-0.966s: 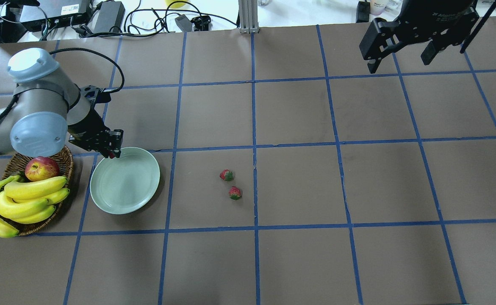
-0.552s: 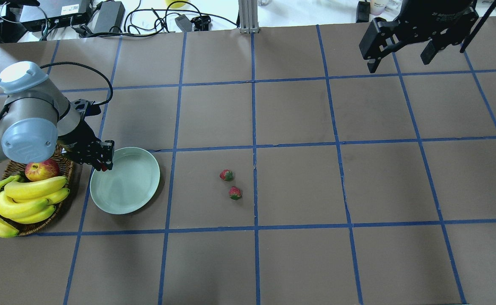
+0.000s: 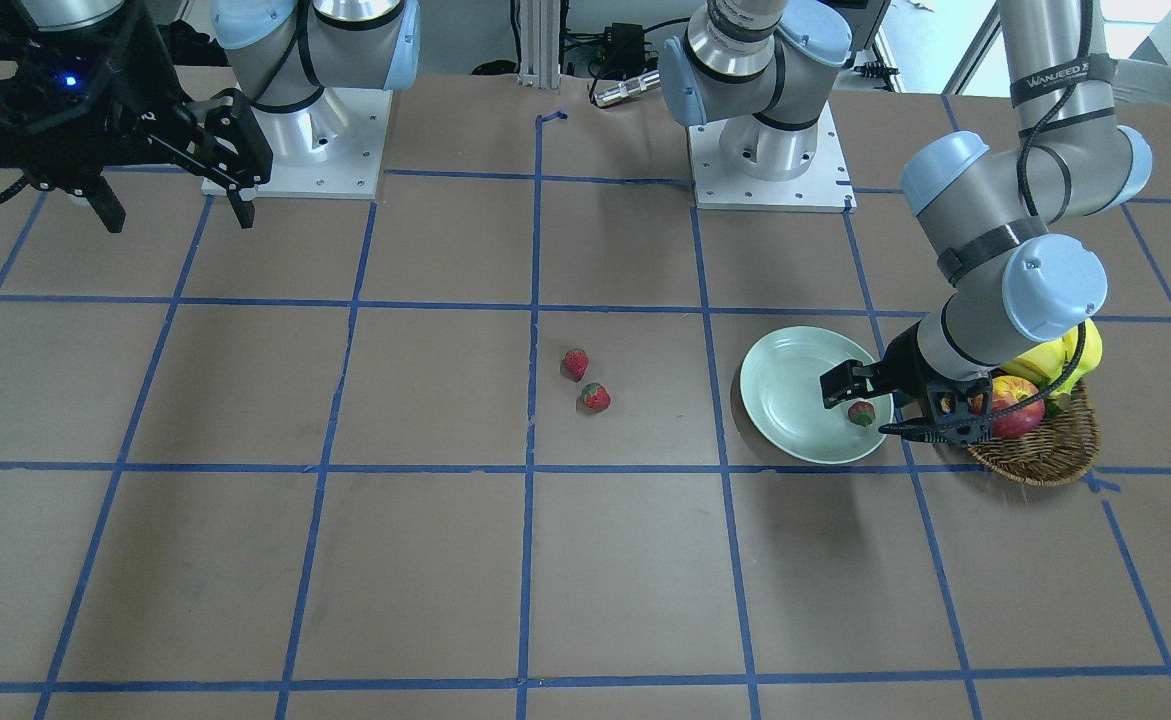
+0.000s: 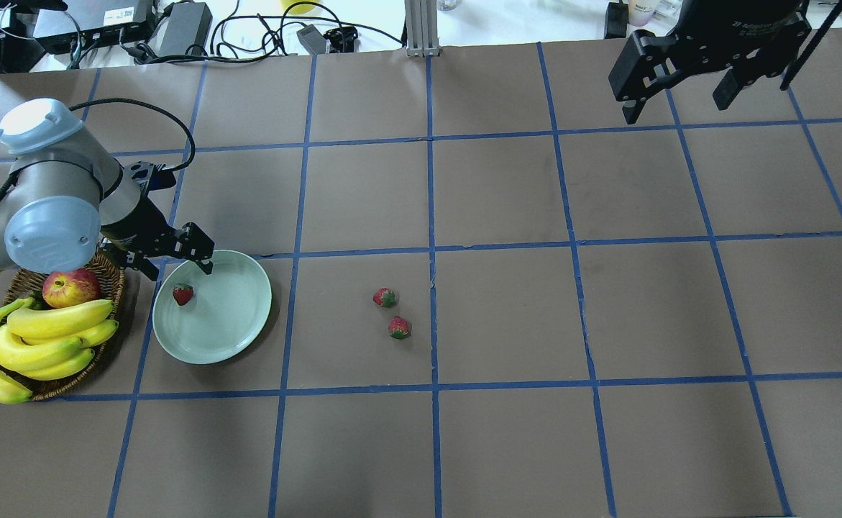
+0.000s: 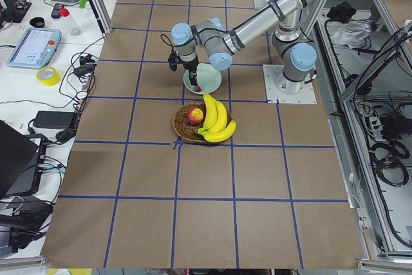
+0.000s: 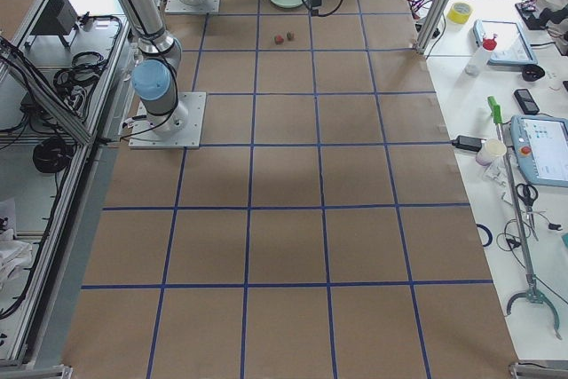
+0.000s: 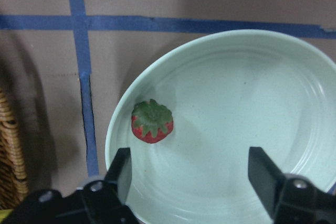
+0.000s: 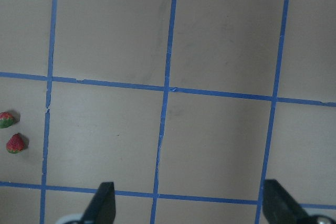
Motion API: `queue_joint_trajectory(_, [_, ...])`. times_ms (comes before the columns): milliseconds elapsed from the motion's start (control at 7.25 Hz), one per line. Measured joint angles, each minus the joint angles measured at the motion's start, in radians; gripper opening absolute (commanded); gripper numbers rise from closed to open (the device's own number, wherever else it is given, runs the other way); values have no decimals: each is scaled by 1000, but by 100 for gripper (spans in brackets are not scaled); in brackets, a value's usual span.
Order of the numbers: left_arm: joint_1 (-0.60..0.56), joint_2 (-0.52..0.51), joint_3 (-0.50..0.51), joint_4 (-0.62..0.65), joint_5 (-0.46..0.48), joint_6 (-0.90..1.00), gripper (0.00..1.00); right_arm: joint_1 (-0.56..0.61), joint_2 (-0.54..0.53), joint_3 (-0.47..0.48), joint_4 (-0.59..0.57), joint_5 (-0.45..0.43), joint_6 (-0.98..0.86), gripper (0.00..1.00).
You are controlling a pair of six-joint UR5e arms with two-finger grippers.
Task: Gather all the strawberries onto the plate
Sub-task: 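Carry the strawberry onto the pale green plate and open the left gripper, then move the left gripper back over the remaining strawberries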
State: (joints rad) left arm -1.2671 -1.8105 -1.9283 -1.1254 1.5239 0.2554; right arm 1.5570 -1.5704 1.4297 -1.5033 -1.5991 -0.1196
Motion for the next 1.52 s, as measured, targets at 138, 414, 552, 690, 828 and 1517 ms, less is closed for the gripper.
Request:
queue_joint_trajectory(138, [-48, 4, 37, -17, -33, -52, 100, 0, 1, 0, 0, 1, 2, 100])
queue_joint_trajectory(414, [-163, 1, 83, -35, -106, -261, 100, -1, 3, 0, -2, 5, 8, 100])
queue_joint_trajectory(552, [-228, -5, 89, -25, -121, -374, 100, -1, 4, 0, -2, 7, 8, 100])
queue_joint_trajectory(690, [-300, -18, 90, 9, -128, -512, 100, -1, 4, 0, -2, 7, 8, 100])
queue_joint_trajectory(828, [-359, -37, 88, 50, -137, -635, 100, -1, 4, 0, -2, 7, 9, 100])
queue_joint_trajectory(1517, [-453, -162, 29, 190, -257, -852, 87, -2, 4, 0, -3, 10, 9, 100])
